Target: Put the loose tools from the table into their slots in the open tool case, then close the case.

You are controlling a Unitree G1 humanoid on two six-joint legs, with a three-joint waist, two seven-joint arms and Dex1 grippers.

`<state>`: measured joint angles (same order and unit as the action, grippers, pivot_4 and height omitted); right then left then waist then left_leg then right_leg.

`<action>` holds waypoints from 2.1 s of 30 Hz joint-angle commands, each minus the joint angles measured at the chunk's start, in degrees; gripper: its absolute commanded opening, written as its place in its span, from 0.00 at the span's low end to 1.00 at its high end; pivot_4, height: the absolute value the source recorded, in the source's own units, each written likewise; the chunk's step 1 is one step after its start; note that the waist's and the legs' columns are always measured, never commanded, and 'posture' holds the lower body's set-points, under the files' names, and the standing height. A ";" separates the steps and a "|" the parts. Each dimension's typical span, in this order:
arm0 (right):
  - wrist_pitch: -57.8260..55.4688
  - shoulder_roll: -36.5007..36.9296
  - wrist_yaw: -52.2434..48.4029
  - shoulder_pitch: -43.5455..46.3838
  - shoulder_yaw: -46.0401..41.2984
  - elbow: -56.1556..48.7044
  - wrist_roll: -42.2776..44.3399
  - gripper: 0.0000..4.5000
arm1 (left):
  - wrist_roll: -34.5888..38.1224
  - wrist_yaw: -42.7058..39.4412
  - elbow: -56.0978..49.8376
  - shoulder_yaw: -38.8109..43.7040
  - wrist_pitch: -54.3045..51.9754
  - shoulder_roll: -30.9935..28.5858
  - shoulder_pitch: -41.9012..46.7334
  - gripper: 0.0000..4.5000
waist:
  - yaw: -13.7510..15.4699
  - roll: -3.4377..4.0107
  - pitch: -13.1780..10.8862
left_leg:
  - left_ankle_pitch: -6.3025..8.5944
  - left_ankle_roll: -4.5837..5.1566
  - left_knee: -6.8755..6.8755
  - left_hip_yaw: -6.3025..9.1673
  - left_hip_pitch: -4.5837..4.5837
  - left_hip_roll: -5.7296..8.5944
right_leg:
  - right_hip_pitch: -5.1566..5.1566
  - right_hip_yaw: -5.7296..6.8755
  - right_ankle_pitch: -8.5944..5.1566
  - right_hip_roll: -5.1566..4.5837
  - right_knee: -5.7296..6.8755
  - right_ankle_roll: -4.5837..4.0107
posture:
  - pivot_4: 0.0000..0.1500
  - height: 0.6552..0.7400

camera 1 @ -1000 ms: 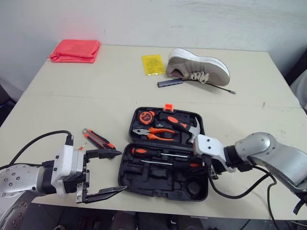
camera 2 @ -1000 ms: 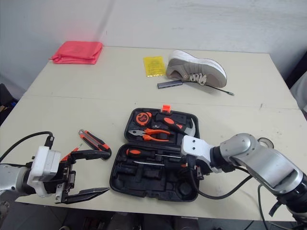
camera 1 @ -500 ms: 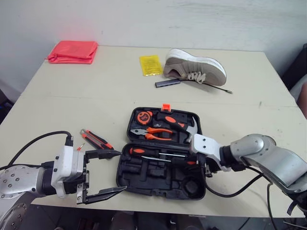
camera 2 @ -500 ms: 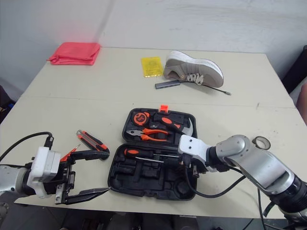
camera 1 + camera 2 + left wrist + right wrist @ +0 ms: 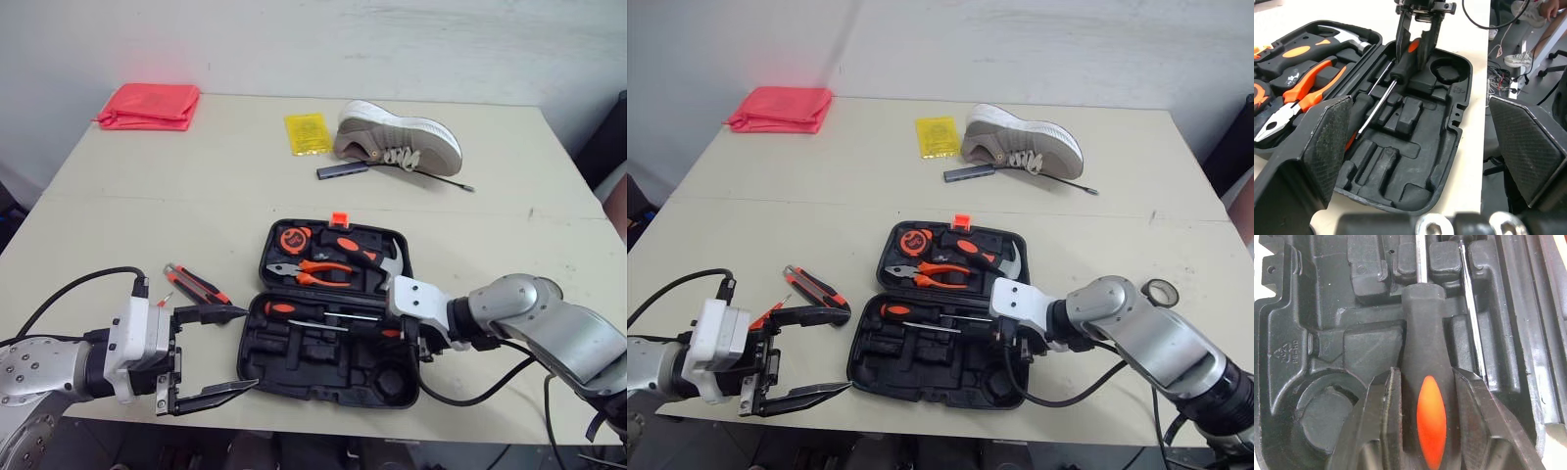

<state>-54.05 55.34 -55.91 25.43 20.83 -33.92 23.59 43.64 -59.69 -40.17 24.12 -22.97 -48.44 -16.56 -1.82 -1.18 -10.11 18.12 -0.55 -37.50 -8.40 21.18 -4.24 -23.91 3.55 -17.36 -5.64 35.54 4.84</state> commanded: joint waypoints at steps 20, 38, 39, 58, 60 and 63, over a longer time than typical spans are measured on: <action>20.36 -6.99 -12.49 -6.57 -18.67 12.94 9.71 0.21 | -1.40 -1.70 1.62 0.42 3.14 0.45 0.69 1.00 | 0.22 0.08 -0.08 | 0.03 -0.05 -0.04 -0.01 0.05 0.04 | 0.00 0.02 0.00 0.17 0.02 0.01 | 1.00 1.00; 50.38 -17.60 -14.69 -13.25 -4.87 29.75 -10.61 0.01 | -1.97 -0.04 1.21 -0.70 2.13 0.15 1.87 1.00 | 0.02 0.08 -0.07 | -0.01 -0.17 -0.33 -0.03 -0.10 0.02 | 0.19 0.01 0.05 0.12 0.15 0.09 | 1.00 1.00; 49.51 -17.86 -13.89 -13.24 -4.66 30.23 -10.88 0.01 | -2.06 -0.01 1.20 -0.71 2.14 0.12 1.83 1.00 | 0.02 0.06 -0.06 | -0.01 -0.16 -0.34 -0.02 -0.14 0.02 | 0.23 0.01 0.05 0.12 0.15 0.09 | 1.00 1.00; 34.71 -17.18 -11.94 -11.36 -13.32 19.19 3.32 0.01 | -4.44 0.92 3.87 1.81 3.98 1.07 1.14 1.00 | 0.17 -0.33 0.63 | 0.14 -0.37 0.01 -0.07 -0.64 -0.55 | 0.39 -0.10 -0.10 0.09 0.18 -0.38 | 1.00 1.00; 33.61 -16.47 -12.78 -11.70 -18.55 17.11 8.83 0.01 | -4.98 0.67 5.36 4.29 4.93 1.40 0.03 1.00 | 0.18 -0.15 0.51 | 0.14 -0.36 -0.01 -0.09 -0.46 -0.51 | 0.22 -0.10 -0.08 0.10 0.17 -0.35 | 1.00 1.00; 35.75 -14.96 -15.45 -14.33 -25.41 16.42 13.12 0.01 | -5.50 0.28 8.33 8.77 6.19 2.09 -2.13 1.00 | 0.24 -0.11 0.49 | 0.15 -0.36 -0.02 -0.01 -0.23 -0.45 | 0.08 0.03 -0.07 0.18 0.11 -0.34 | 1.00 1.00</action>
<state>-19.82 39.79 -69.70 12.49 -0.60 -15.88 33.58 38.48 -59.10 -32.78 29.40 -18.28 -46.89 -17.74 -1.58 -1.29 -9.62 18.28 -0.93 -37.52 -8.39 20.99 -4.68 -23.84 3.62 -17.43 -5.42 35.61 4.50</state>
